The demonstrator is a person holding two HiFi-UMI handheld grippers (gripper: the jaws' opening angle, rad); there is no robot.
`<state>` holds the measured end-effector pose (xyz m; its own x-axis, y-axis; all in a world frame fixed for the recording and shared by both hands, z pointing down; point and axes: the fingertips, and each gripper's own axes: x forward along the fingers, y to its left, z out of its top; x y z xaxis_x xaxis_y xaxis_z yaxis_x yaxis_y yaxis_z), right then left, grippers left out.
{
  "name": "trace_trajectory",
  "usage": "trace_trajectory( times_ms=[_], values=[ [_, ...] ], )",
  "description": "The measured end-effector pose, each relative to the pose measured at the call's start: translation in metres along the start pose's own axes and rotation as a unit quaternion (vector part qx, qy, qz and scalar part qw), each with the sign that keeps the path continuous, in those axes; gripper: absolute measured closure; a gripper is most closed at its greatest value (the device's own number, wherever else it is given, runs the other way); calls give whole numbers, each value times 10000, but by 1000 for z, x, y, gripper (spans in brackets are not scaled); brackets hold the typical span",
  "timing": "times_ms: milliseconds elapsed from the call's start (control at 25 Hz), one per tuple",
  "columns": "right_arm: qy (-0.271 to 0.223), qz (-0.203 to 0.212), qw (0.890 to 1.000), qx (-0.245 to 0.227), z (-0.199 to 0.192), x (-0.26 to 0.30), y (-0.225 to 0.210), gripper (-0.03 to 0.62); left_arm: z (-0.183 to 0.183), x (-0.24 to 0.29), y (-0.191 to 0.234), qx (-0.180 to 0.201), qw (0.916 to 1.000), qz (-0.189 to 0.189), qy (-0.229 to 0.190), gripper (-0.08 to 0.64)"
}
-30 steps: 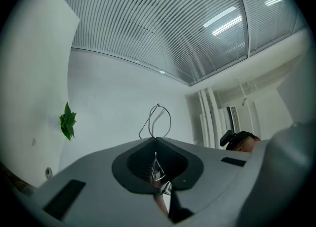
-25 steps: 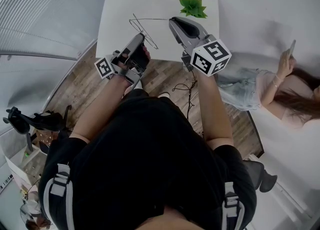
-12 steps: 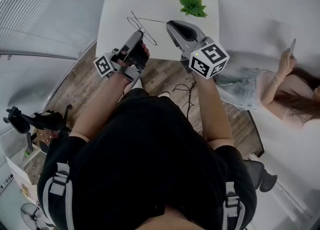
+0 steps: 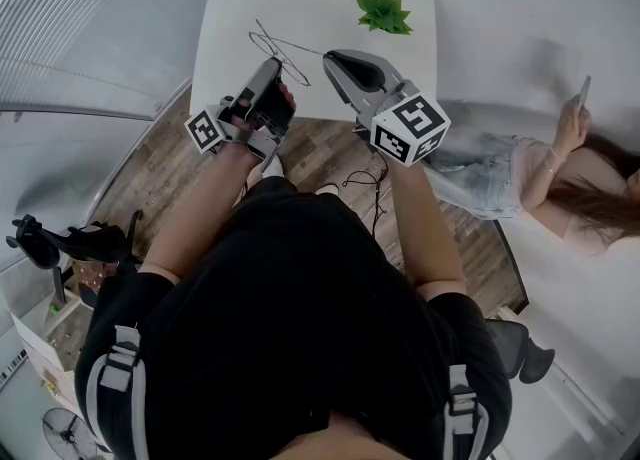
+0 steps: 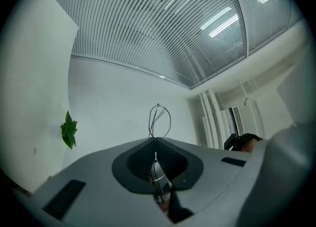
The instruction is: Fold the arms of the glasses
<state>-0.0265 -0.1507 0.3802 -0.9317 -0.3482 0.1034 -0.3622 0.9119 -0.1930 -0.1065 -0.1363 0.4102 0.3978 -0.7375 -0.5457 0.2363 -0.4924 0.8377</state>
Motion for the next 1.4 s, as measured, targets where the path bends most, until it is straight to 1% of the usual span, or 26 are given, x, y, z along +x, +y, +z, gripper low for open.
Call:
trace_trajectory(
  times_ms=[480,800,1000,1200,1400],
  values=[
    [38,233,9994,-235,0,3,26,565,7,3,-5,82,9998,-35,-159,547],
    [10,454,9985,-310,-2,6,36,565,10,5,-2,85,9998,-24,-180,547],
    [43,549,9979,-356,-3,4,43,561,8,5,-6,81,9998,-58,-200,548],
    [48,533,9978,-393,-2,4,42,558,8,6,-6,71,9998,-63,-200,548],
    [47,495,9977,-453,-2,-1,41,529,9,4,-6,92,9997,-69,-227,547]
  ],
)
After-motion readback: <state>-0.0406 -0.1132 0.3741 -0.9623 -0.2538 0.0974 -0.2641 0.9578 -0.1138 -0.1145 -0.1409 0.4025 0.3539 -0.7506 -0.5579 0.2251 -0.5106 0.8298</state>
